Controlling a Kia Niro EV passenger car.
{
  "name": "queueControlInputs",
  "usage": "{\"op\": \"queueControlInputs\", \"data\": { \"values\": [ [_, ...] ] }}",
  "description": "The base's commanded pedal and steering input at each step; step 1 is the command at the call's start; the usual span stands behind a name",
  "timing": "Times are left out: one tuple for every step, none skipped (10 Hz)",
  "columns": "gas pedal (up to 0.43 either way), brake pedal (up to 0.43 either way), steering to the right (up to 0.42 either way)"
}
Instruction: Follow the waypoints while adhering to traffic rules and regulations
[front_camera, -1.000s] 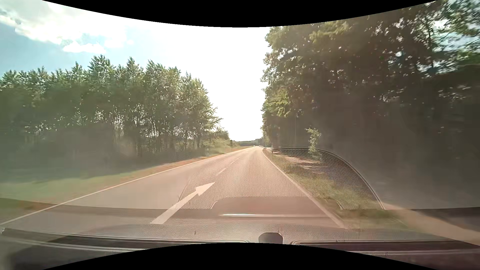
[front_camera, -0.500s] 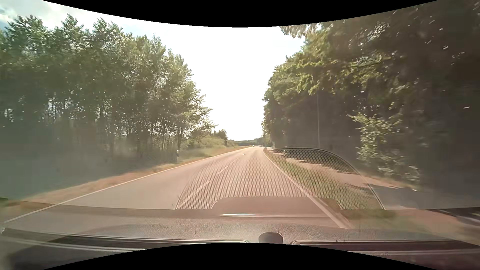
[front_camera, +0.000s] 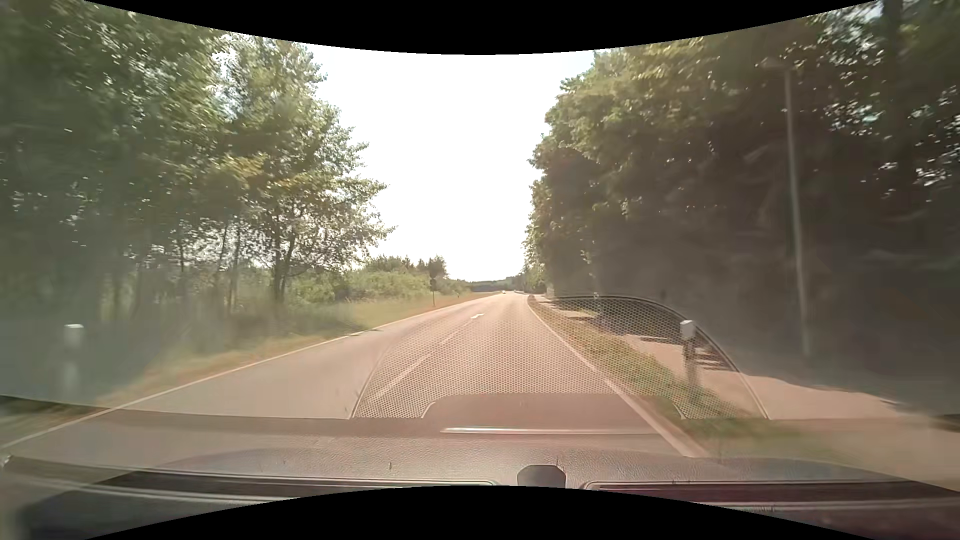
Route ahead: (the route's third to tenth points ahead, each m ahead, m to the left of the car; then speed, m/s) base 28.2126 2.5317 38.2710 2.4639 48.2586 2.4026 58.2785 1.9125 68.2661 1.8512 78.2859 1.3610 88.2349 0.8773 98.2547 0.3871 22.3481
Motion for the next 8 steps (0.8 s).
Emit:
{"op": "queueControlInputs", "data": {
  "values": [
    [0.138, 0.006, 0.003],
    [0.138, 0.006, 0.004],
    [0.138, 0.006, 0.005],
    [0.138, 0.006, 0.005],
    [0.138, 0.006, 0.004],
    [0.138, 0.006, 0.005],
    [0.138, 0.006, 0.005],
    [0.138, 0.006, 0.004]
  ]
}}
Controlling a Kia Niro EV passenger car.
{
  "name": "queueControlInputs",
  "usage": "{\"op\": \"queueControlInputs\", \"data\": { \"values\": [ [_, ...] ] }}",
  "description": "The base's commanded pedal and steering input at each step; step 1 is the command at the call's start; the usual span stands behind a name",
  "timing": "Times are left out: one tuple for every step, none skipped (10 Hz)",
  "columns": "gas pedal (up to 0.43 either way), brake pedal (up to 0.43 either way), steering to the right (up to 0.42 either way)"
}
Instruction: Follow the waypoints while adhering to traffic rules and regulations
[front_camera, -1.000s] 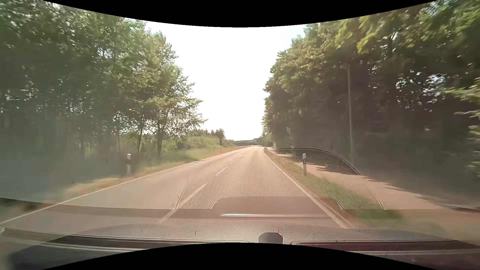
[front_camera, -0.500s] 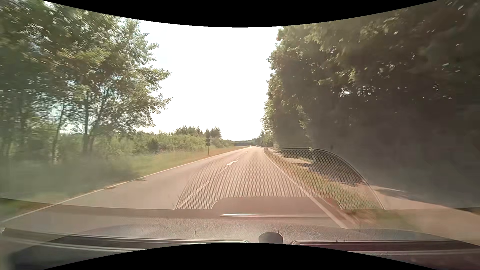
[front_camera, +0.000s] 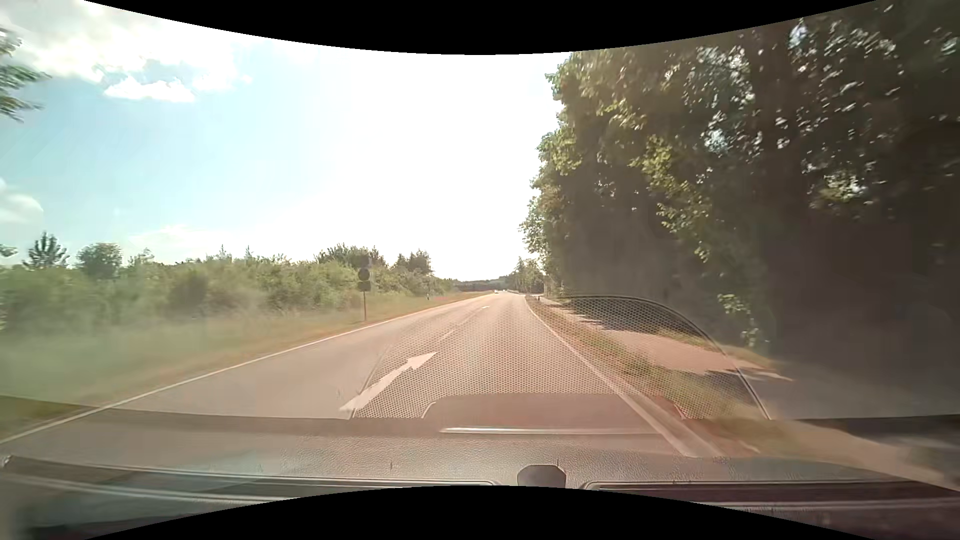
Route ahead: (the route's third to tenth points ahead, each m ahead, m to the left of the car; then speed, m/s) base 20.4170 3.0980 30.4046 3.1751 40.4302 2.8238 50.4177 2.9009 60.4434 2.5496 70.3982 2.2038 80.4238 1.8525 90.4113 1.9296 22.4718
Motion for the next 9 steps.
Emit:
{"op": "queueControlInputs", "data": {
  "values": [
    [0.138, 0.006, 0.005],
    [0.138, 0.006, 0.005],
    [0.138, 0.006, 0.004],
    [0.138, 0.006, 0.004],
    [0.138, 0.006, 0.003],
    [0.138, 0.006, 0.003],
    [0.138, 0.006, 0.002],
    [0.138, 0.006, 0.002],
    [0.138, 0.006, 0.002]
  ]
}}
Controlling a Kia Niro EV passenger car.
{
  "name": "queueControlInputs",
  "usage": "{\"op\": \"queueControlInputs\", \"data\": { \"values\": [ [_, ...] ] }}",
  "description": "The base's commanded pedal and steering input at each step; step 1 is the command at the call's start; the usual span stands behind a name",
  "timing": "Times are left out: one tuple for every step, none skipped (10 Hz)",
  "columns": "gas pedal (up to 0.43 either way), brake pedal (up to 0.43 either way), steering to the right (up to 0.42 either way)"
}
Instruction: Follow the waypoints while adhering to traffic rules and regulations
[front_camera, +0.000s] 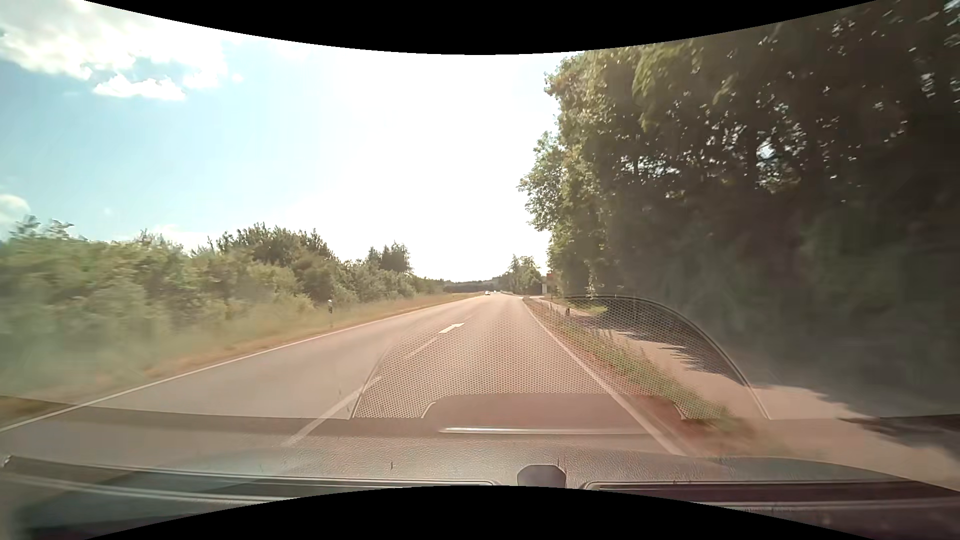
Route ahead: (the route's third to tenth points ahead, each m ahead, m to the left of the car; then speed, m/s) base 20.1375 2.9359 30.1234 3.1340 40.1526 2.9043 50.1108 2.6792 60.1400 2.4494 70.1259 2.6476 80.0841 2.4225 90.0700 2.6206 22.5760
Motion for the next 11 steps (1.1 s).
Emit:
{"op": "queueControlInputs", "data": {
  "values": [
    [0.138, 0.006, 0.002],
    [0.138, 0.006, 0.002],
    [0.138, 0.006, 0.002],
    [0.130, 0.006, 0.001],
    [0.130, 0.006, 0.001],
    [0.130, 0.006, 0.001],
    [0.130, 0.006, 0.001],
    [0.118, 0.006, 0.001],
    [0.118, 0.006, 0.001],
    [0.118, 0.006, 0.001],
    [0.118, 0.006, 0.001]
  ]
}}
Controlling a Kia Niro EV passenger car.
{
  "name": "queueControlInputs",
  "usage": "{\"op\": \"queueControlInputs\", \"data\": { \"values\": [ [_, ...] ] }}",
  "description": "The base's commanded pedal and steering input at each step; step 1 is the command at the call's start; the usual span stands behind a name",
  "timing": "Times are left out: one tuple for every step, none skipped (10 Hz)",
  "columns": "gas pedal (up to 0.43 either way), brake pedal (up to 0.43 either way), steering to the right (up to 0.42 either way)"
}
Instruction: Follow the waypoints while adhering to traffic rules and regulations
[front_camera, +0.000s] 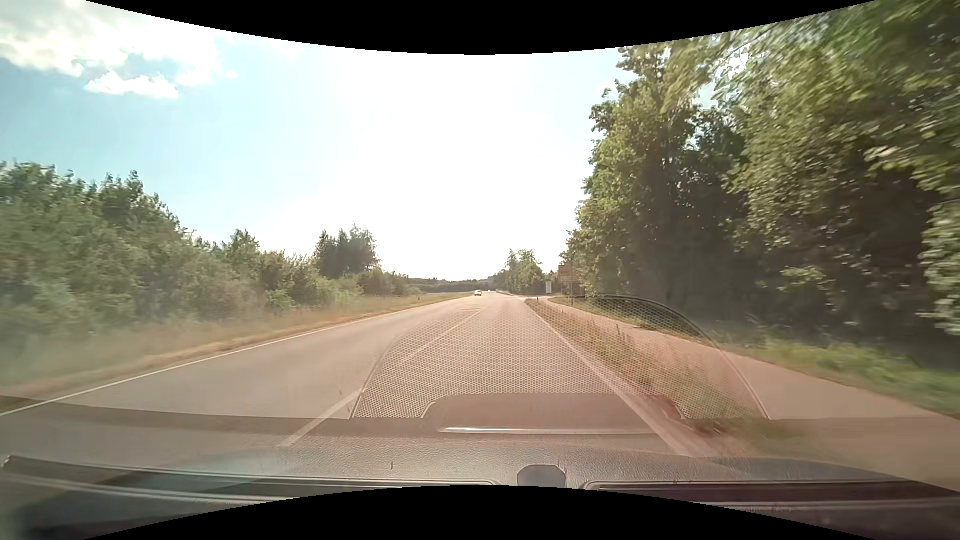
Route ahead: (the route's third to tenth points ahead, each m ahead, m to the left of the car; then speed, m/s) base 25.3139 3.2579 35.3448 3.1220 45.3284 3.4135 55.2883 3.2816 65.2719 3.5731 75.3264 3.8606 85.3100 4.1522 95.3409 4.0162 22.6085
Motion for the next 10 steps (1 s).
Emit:
{"op": "queueControlInputs", "data": {
  "values": [
    [0.118, 0.006, 0.001],
    [0.110, 0.006, 0.001],
    [0.110, 0.006, 0.001],
    [0.110, 0.006, 0.001],
    [0.110, 0.006, 0.000],
    [0.110, 0.006, -0.001],
    [0.110, 0.006, -0.001],
    [0.098, 0.006, -0.001],
    [0.098, 0.006, -0.001],
    [0.098, 0.006, -0.001]
  ]
}}
